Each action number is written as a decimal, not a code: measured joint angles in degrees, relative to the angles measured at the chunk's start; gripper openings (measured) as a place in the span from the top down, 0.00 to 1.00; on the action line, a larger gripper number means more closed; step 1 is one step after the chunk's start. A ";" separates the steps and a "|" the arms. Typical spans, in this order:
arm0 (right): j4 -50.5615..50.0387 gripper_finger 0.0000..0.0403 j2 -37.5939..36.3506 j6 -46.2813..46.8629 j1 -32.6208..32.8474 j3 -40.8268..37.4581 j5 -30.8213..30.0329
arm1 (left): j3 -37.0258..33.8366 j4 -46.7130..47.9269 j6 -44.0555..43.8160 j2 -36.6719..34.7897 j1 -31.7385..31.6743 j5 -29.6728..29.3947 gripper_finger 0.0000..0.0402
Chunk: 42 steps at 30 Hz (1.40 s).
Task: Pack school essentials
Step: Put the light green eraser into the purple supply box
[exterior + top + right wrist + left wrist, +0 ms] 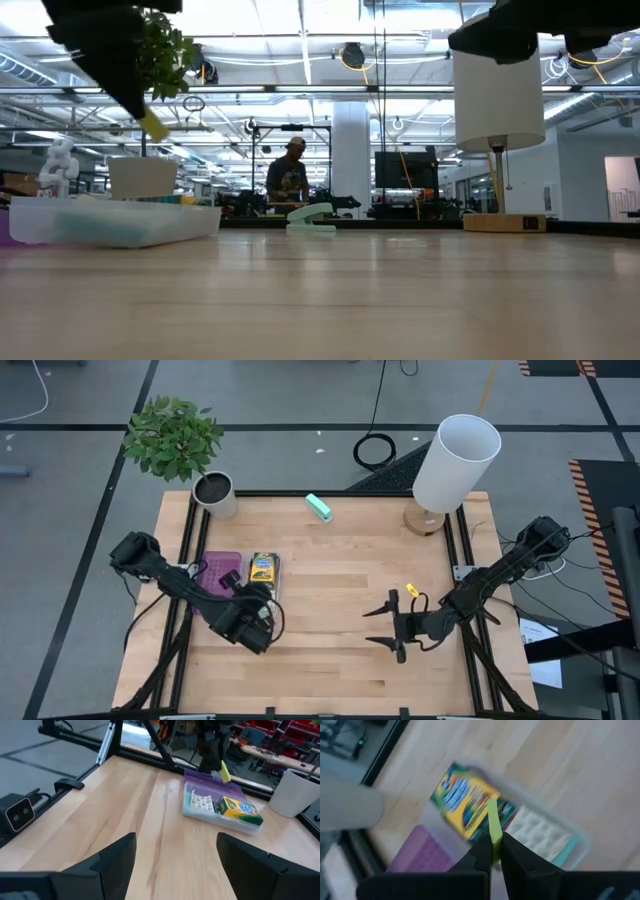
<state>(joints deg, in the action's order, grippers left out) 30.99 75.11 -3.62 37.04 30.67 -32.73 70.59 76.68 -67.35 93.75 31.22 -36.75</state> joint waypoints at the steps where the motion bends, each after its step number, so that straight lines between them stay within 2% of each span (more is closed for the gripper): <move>1: 1.26 0.33 0.00 0.00 0.00 -0.73 0.00 | 0.00 1.44 -0.49 0.20 -0.02 0.72 0.95; 5: 4.23 0.33 0.00 0.00 0.00 -2.15 -0.04 | -0.37 5.80 0.11 0.27 -0.02 3.69 0.95; 16: 4.36 0.33 0.00 -0.10 0.02 -2.18 -0.05 | -10.11 3.02 9.79 0.33 -0.02 9.73 0.95; 21: 4.37 0.33 0.00 -0.48 -0.68 -2.18 -0.11 | -13.55 -1.35 14.28 0.33 -0.11 9.39 0.92; 29: 4.37 0.33 0.00 -0.51 -1.49 -2.18 -0.09 | -16.22 -2.77 15.39 0.33 -0.11 7.42 0.90; 32: 4.37 0.33 0.00 -0.61 -1.49 -2.18 -0.09 | -17.58 -6.27 19.35 0.33 -0.15 7.80 0.90; 42: 4.31 0.33 0.00 -0.68 -1.49 -2.18 -0.04 | -18.12 -7.25 21.96 0.33 -3.01 8.44 0.90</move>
<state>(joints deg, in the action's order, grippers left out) 35.30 75.11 -4.29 35.55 28.49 -32.77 52.47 69.43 -45.39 94.08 28.21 -28.31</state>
